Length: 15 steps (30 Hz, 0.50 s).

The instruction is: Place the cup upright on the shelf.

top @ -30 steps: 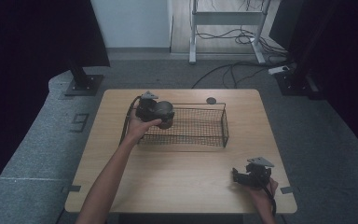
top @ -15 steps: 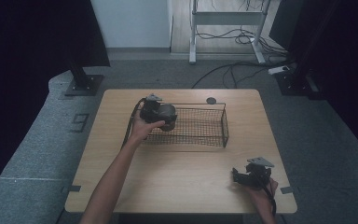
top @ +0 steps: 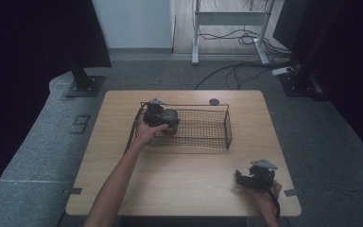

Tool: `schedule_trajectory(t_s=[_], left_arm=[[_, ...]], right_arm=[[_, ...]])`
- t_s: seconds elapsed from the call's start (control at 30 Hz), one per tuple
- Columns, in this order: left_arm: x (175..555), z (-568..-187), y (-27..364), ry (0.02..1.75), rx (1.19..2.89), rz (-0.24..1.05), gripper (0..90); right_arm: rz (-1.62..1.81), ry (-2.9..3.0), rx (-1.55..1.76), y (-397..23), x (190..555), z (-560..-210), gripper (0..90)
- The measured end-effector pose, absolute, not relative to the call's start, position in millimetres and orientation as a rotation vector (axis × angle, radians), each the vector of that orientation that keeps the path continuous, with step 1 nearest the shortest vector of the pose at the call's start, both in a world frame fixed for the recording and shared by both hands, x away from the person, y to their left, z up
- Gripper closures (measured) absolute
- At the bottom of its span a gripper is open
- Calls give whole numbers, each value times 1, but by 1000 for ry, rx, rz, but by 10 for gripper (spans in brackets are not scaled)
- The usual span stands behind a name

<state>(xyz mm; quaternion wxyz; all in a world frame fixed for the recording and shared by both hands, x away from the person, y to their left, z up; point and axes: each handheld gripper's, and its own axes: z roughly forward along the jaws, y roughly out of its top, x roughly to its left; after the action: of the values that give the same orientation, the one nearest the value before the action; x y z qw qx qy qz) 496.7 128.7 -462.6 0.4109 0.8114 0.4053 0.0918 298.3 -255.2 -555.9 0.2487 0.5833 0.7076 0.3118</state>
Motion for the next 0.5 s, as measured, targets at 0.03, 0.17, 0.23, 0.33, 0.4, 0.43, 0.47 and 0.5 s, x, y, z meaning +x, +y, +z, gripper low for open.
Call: schedule_trajectory(t_s=[0.03,0.17,0.23,0.33,0.4,0.43,0.47,0.5], left_arm=[[497,-463,128,1022,2044,229,146],[497,-466,127,1028,2048,226,145],[497,-468,127,1032,2050,225,145],[497,-470,126,1038,2053,218,145],[498,-473,125,1046,2062,228,145],[498,-473,125,1046,2062,228,145],[498,-473,124,1048,2065,227,145],[498,-474,123,1047,2068,228,145]], right_arm=[[850,1928,1589,-255,298,-556,76],[850,1928,1589,-255,298,-556,76],[850,1928,1589,-255,298,-556,76],[850,1928,1589,-255,298,-556,77],[850,1928,1589,-255,298,-556,77],[850,1928,1589,-255,298,-556,77],[850,1928,1588,-255,298,-556,77],[850,1928,1589,-255,298,-556,77]])
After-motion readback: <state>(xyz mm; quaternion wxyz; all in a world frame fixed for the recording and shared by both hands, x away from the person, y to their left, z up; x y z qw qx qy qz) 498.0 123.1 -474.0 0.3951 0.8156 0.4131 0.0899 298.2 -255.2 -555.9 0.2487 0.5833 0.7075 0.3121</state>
